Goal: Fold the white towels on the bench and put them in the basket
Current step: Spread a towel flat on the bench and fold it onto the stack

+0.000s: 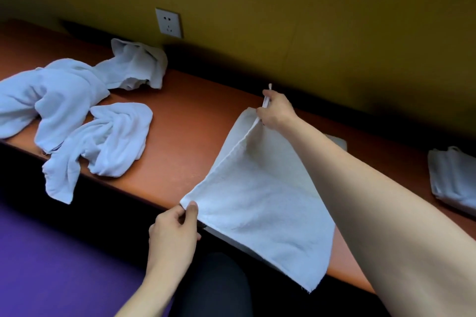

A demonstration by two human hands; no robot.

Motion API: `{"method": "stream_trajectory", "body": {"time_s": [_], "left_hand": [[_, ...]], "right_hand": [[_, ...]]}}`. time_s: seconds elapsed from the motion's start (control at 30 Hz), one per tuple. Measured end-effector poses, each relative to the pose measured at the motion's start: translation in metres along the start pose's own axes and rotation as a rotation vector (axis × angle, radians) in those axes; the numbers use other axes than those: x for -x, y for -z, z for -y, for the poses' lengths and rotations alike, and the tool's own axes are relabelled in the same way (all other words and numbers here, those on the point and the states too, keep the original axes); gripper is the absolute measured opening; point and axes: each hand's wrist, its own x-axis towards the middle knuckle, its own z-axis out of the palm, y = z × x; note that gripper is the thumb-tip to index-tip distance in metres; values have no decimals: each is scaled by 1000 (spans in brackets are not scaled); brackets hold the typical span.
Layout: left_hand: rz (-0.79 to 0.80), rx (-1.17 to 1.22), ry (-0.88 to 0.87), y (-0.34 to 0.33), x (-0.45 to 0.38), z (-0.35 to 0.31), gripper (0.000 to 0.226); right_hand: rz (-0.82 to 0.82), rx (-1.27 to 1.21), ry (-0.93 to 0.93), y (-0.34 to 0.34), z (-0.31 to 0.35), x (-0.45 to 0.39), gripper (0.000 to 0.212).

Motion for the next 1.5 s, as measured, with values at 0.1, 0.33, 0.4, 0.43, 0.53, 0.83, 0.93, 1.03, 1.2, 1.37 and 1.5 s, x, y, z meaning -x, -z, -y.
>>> {"method": "stream_trajectory", "body": {"time_s": [0.1,0.33,0.4,0.43,0.53,0.83,0.93,1.03,1.2,1.37,1.5], "left_hand": [[10,-104,65,-1,-13,18,48],[38,-210,114,-10,-17,40,26],[38,-180,136,-12,-20,43,20],[39,-132,156,-13,-21,45,22],[33,124,283,-19,-21,42,27],[22,205,290,-29,-17,8,38],[56,220,279,-25,-14,4,33],[154,339,267,-20,-3,-2,24],[256,579,238,-13,34,-16,38],[363,567,106,-2,79,-17,43],[495,521,79,13,107,-14,36]], "right_hand": [[45,-9,121,-11,-6,16,65],[-212,-69,-36,-16,-115,137,43],[-362,-51,-110,-14,-150,186,30],[-425,-42,-152,-13,-164,210,24],[-500,-70,-347,-15,-189,272,17],[-314,-296,-608,-29,-173,310,30],[-336,-356,-579,-31,-177,304,15],[-432,-423,-504,-20,-185,309,19],[-565,-739,-385,21,-181,332,21],[-535,-967,-357,51,-184,360,12],[-526,-1162,-356,67,-188,382,11]]}}
